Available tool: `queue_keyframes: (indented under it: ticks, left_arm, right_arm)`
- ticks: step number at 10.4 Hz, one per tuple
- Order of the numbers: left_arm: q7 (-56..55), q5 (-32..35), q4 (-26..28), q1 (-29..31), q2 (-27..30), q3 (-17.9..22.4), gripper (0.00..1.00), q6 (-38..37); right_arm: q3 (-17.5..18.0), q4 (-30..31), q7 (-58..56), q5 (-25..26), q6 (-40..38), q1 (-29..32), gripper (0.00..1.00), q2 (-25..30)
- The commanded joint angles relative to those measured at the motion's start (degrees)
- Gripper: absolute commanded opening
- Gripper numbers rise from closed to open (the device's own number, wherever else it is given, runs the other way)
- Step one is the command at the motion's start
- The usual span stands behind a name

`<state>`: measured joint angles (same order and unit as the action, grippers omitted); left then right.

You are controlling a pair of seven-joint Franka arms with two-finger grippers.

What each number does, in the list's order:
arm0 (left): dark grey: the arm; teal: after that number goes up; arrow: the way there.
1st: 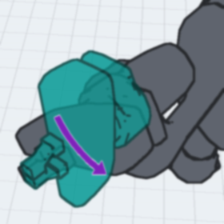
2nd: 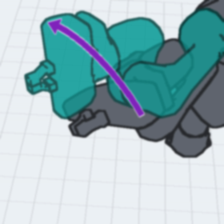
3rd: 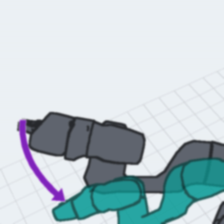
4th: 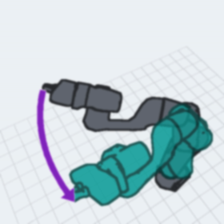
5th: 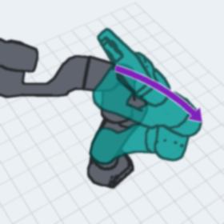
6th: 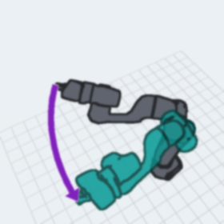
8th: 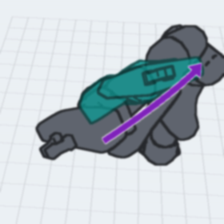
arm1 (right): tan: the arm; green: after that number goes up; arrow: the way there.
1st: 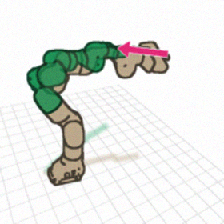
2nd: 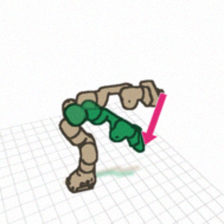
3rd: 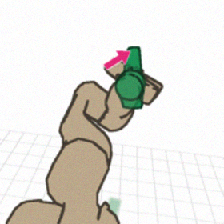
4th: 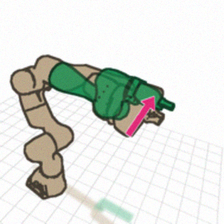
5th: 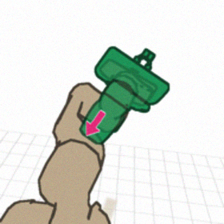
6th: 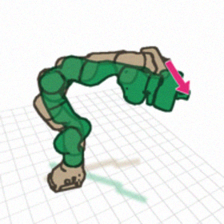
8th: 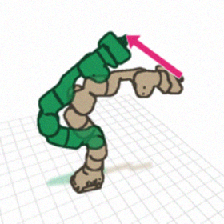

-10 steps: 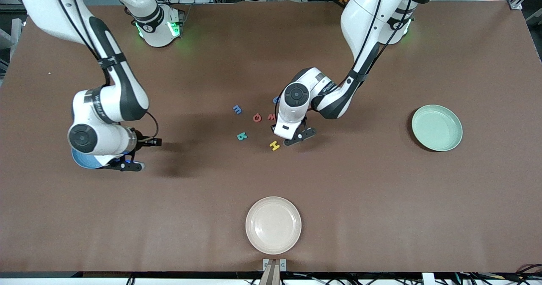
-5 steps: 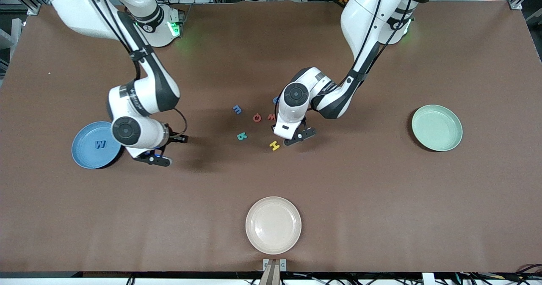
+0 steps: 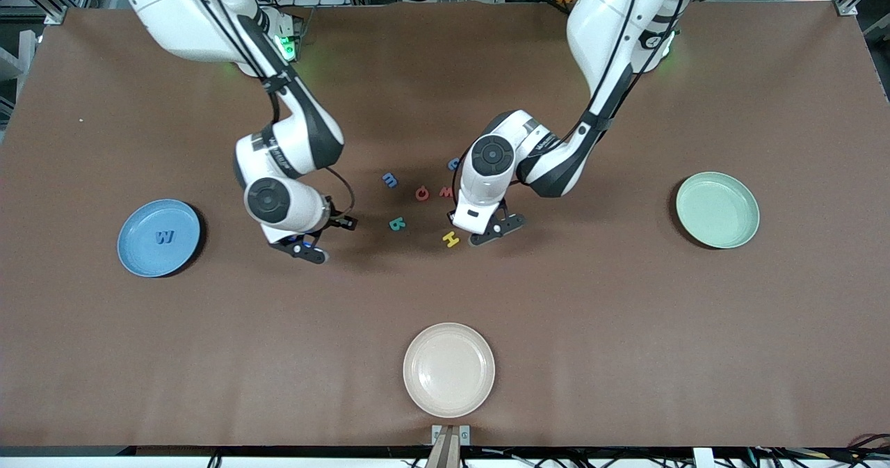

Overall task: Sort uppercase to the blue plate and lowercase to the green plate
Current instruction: 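Carry the h to the green plate while the right gripper reaches the Q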

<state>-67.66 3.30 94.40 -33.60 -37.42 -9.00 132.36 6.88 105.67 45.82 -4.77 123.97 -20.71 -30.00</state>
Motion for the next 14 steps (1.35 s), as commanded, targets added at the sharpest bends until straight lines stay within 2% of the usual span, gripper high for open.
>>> queue_keyframes:
  ticks: [1, 4, 6, 8, 10, 12, 14]
  left_arm:
    - [4.17, 1.45, 1.58, 3.27, 10.05, -0.06, 0.0, -9.27]
    - [20.32, 1.45, 1.84, 11.07, 18.06, -0.32, 0.0, -18.87]
    - [33.24, 1.45, 1.93, 17.75, 20.71, -0.41, 0.0, -24.05]
    - [41.7, 1.18, 2.46, 23.03, 22.64, -0.58, 0.0, -27.66]
    - [51.01, 1.27, 3.77, 28.65, 23.61, -0.67, 0.0, -28.38]
    - [53.42, 1.44, 6.83, 31.04, 24.93, -0.5, 0.0, -28.56]
    - [60.41, 1.53, 8.52, 36.57, 25.11, -0.76, 0.0, -28.38]
  right_arm:
    - [-0.29, -0.38, 8.02, -0.86, 3.55, -4.24, 0.72, -2.07]
    - [-0.11, -1.61, 16.2, -0.86, 3.91, -8.72, 0.72, -3.13]
    - [3.74, -2.4, 23.06, -0.86, 4.0, -10.05, 0.72, -3.39]
    - [5.77, -3.72, 28.34, -0.77, 5.56, -11.45, 0.72, -4.88]
    - [5.87, -3.63, 29.95, 0.28, 7.77, -12.52, 0.72, -6.11]
    - [5.78, -3.46, 30.03, 1.78, 9.61, -12.69, 0.72, -7.0]
    - [5.6, -3.46, 30.03, 3.52, 9.89, -12.61, 0.72, -7.35]
